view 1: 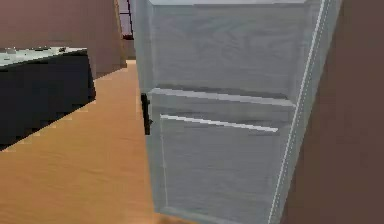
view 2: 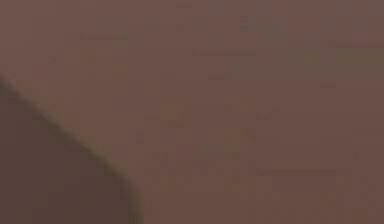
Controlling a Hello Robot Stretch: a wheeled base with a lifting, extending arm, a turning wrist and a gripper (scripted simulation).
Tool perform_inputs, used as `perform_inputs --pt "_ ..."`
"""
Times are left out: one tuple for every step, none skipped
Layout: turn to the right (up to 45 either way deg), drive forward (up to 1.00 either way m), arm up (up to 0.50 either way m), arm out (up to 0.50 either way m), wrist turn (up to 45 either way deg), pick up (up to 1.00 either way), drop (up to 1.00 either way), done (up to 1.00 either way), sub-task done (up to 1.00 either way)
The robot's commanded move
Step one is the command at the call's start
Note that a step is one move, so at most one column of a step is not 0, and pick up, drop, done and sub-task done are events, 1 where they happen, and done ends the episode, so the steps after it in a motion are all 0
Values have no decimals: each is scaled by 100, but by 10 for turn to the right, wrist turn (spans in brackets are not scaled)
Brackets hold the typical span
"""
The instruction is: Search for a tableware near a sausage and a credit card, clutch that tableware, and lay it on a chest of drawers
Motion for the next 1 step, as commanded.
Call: perform_inputs --pt "-450 0 0 0 0 0 0 0 0"
